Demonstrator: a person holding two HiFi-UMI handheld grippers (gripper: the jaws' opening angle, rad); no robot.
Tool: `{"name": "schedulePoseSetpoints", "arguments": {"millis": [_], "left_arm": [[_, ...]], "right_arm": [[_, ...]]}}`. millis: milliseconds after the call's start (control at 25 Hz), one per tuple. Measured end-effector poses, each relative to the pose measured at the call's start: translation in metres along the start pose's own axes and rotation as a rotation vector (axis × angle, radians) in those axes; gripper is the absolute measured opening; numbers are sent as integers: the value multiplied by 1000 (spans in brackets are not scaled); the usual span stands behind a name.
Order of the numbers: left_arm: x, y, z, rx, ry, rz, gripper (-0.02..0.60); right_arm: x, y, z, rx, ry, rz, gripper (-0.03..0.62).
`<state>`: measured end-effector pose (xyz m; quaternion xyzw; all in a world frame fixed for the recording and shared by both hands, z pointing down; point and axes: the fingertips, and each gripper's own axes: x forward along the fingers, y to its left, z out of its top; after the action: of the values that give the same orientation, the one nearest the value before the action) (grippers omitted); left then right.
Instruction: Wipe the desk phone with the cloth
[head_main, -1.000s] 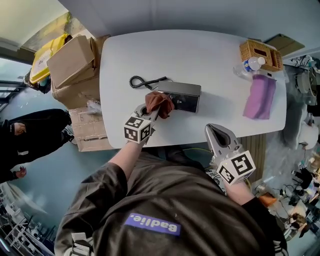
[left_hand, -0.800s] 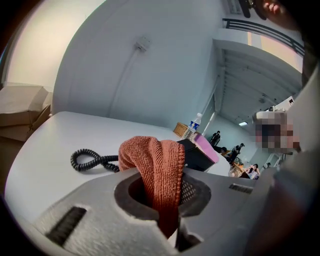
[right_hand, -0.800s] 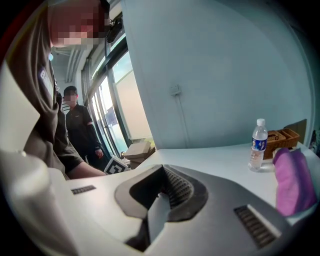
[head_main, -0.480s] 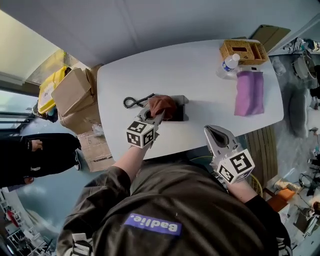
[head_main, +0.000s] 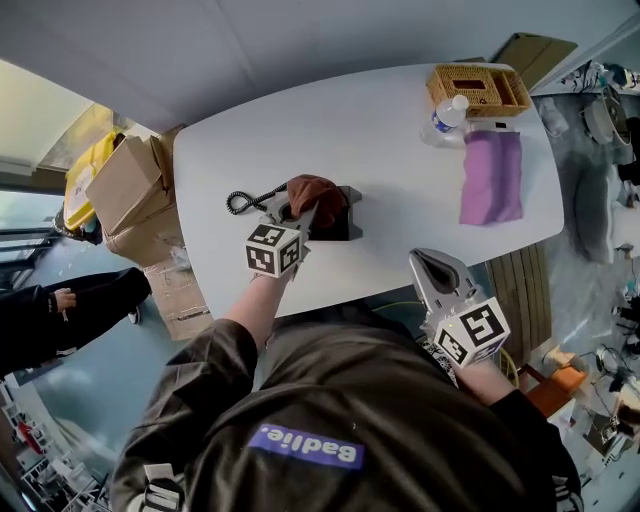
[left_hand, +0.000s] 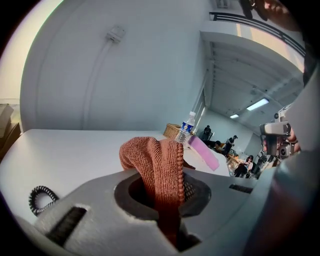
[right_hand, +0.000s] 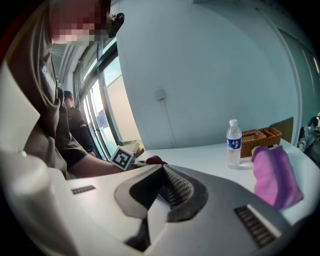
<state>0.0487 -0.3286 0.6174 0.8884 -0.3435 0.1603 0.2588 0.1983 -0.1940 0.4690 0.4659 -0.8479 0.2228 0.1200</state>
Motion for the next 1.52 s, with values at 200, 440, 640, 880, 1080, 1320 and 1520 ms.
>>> {"name": "schedulePoseSetpoints", "arguments": {"millis": [200, 440, 640, 880, 1080, 1320, 1520], "left_arm": [[-11, 30, -18, -26, 27, 44, 32], [-29, 64, -38, -72, 40, 74, 32], [-48, 81, -53, -103, 50, 91, 32], [-90, 58, -54, -88, 14, 26, 32], [-145, 33, -56, -71, -33, -26, 32], [-202, 8, -52, -79, -133, -64, 32], [-254, -13, -27, -55, -239, -4, 32]], "right_arm": [[11, 15, -9, -9, 41, 28, 26], [23, 42, -10, -32, 69, 30, 26], [29, 71, -5, -50, 70, 19, 27], [38, 117, 6, -103, 35, 26, 26], [38, 157, 13, -128, 1, 23, 26], [34, 190, -4, -140, -6, 33, 26], [41, 211, 0, -176, -27, 144, 26]]}}
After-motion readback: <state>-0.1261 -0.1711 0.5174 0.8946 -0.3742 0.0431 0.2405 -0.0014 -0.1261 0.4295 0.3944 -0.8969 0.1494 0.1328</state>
